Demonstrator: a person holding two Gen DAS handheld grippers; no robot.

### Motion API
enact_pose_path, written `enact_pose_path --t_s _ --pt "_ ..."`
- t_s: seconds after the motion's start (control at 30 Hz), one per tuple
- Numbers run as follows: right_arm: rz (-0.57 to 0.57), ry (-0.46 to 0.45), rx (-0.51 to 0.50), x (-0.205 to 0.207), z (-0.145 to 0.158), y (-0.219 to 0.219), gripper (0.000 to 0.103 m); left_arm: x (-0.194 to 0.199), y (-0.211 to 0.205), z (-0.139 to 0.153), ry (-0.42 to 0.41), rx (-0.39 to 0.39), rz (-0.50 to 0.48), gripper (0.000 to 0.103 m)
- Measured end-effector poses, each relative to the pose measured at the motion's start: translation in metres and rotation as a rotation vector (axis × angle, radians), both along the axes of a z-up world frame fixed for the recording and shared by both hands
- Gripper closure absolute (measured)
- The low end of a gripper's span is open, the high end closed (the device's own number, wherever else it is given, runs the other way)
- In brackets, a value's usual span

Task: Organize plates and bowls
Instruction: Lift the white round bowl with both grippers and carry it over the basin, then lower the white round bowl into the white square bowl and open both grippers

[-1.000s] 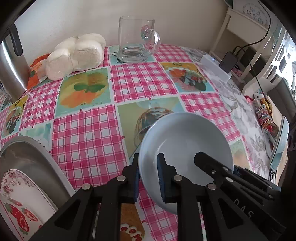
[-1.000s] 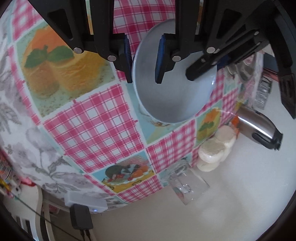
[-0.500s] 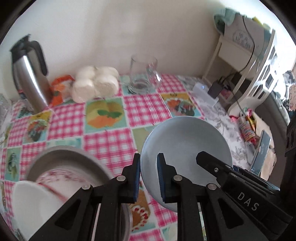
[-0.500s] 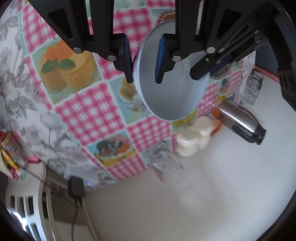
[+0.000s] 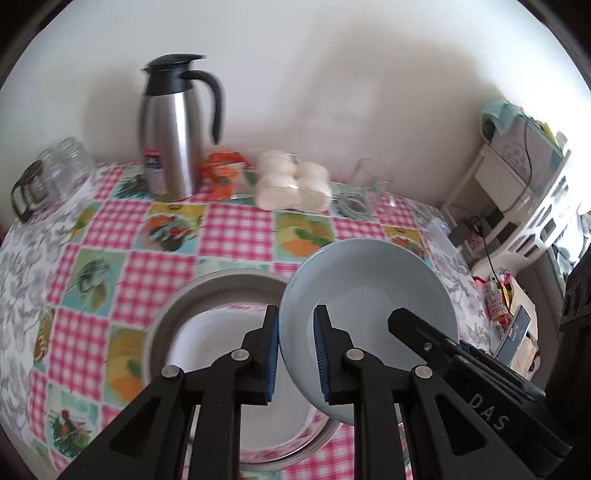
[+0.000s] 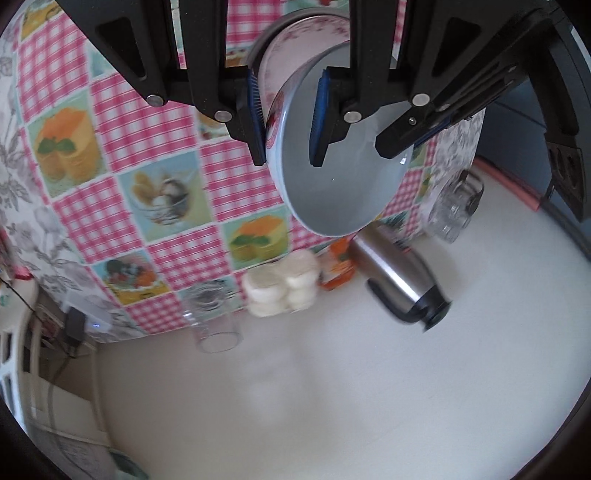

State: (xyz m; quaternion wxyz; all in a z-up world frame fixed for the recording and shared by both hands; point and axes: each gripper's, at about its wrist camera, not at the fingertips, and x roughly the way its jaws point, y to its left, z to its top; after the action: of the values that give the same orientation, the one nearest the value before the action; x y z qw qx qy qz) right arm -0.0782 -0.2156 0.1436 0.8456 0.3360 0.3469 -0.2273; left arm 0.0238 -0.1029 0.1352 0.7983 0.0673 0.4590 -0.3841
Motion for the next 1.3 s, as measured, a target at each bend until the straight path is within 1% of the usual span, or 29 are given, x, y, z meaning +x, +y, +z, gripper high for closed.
enact_pose_path --t_s 0.27,0.4,0.53,0.6,0.7,0.77,0.8,0.83,0.87,0.9,0.93,1.0,1.07,1.1,1.13,1.2,1.23,1.27,1.3 --pt "0.069 0.038 0.012 0.029 -0.011 0.034 0.077 0.020 0.039 -0.016 0.072 0.000 0.080 0.085" --pt "0.104 0.073 0.014 0.042 -0.023 0.045 0.077 0.026 0.048 -0.027 0.099 0.024 0.106 0.085" --pt "0.117 0.118 0.013 0.049 -0.034 0.052 0.075 0.028 0.051 -0.037 0.135 0.029 0.110 0.085" --pt "0.119 0.138 -0.002 0.051 -0.038 0.054 0.075 0.028 0.051 -0.040 0.142 0.035 0.114 0.085" --pt "0.132 0.157 -0.042 0.054 -0.036 0.058 0.075 0.029 0.054 -0.041 0.148 0.022 0.116 0.085" --pt "0.135 0.164 -0.056 0.054 -0.036 0.059 0.074 0.028 0.058 -0.038 0.126 0.040 0.138 0.085" --pt "0.136 0.160 -0.067 0.054 -0.034 0.059 0.064 0.028 0.060 -0.036 0.111 0.045 0.147 0.084" --pt "0.135 0.157 -0.083 0.053 -0.032 0.060 0.057 0.027 0.062 -0.032 0.097 0.032 0.148 0.084" --pt "0.131 0.154 -0.104 0.052 -0.028 0.061 0.042 0.027 0.064 -0.030 0.096 0.021 0.146 0.084" --pt "0.125 0.148 -0.125 0.050 -0.025 0.062 0.039 0.026 0.066 -0.028 0.096 0.011 0.144 0.084" --pt "0.123 0.141 -0.143 0.048 -0.021 0.063 0.039 0.025 0.069 -0.027 0.092 0.004 0.145 0.083" --pt "0.122 0.133 -0.144 0.044 -0.018 0.063 0.040 0.023 0.075 -0.025 0.087 0.005 0.155 0.082" --pt "0.105 0.130 -0.128 0.036 -0.019 0.062 0.038 0.020 0.082 -0.025 0.079 0.007 0.171 0.071" --pt "0.097 0.133 -0.126 0.032 -0.020 0.062 0.032 0.019 0.084 -0.025 0.076 0.010 0.179 0.058" --pt "0.089 0.137 -0.126 0.029 -0.021 0.062 0.029 0.017 0.090 -0.025 0.070 0.020 0.195 0.048" --pt "0.070 0.145 -0.123 0.019 -0.023 0.063 0.017 0.015 0.097 -0.026 0.060 0.031 0.212 0.045" --pt "0.065 0.145 -0.121 0.015 -0.024 0.064 0.015 0.013 0.102 -0.028 0.057 0.038 0.219 0.041" --pt "0.060 0.144 -0.121 0.010 -0.024 0.065 0.010 0.012 0.105 -0.029 0.057 0.043 0.225 0.038" --pt "0.058 0.142 -0.125 0.004 -0.024 0.068 0.004 0.011 0.109 -0.032 0.054 0.053 0.234 0.030"
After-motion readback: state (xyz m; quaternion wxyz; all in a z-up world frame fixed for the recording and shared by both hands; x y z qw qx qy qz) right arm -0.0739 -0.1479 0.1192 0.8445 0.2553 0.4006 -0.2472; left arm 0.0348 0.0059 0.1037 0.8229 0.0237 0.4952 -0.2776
